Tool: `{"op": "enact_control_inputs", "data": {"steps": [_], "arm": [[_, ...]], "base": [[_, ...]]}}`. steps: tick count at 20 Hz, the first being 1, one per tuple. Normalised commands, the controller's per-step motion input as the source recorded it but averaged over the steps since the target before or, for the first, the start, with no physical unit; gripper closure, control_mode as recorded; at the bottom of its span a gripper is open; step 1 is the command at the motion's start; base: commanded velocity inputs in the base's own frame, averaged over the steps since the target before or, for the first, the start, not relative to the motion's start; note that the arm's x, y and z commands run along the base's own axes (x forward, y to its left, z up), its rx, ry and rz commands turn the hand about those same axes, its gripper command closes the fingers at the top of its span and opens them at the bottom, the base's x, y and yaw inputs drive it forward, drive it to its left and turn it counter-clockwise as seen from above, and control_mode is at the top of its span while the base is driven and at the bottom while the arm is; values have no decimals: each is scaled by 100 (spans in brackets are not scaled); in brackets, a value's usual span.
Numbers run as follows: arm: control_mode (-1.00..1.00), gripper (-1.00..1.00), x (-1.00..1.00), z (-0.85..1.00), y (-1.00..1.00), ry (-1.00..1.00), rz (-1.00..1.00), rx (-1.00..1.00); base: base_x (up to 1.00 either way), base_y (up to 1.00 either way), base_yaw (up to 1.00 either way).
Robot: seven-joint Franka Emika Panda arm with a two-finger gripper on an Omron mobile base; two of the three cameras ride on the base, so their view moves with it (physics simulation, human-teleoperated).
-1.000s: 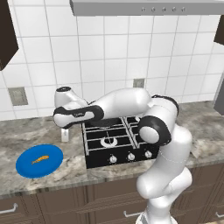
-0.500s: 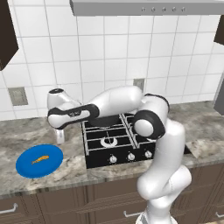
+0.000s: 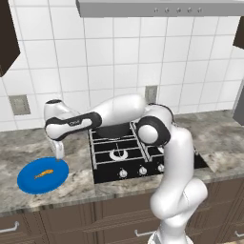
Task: Retrieve the frozen meat and place it in the pot on a burner. Then turn the burner on.
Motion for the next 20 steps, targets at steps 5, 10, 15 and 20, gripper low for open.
{"op": "enact_control_inputs", "data": {"steps": [5,10,15,20], "arm": [[-100,-100,0,-15,28,12,3,-1],[-100,-100,0,-19,24,14,2,-2],[-100,-100,0,-29,21,8,2,-4],[-100,-100,0,-25,21,7,5,-10]], "base": [[0,0,0],[0,0,0],[0,0,0],[0,0,0]]}}
